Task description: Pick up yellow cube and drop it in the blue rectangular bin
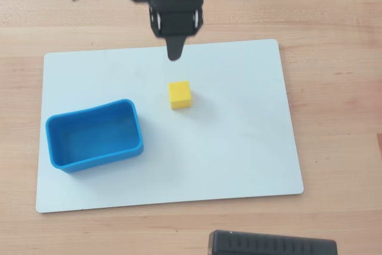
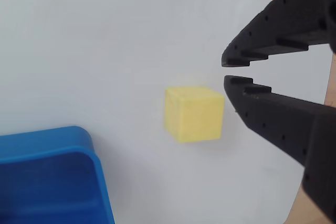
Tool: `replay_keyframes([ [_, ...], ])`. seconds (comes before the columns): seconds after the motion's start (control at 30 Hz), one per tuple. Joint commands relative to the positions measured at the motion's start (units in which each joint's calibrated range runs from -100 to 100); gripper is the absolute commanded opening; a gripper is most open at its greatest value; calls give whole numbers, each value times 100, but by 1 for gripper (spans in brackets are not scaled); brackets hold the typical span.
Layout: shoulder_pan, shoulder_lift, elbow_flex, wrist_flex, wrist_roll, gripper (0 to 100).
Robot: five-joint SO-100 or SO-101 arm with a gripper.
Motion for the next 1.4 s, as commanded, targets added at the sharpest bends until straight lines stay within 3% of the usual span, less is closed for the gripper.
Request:
replay_keyframes([
  [0.0,-116,931,-2064,509,181,0],
  [0.37,-330,1692,-2691,798,244,1],
  [0.7,-107,1739,-2646,897,234,21],
  [1.37,4,1980,-1628,269,210,22],
])
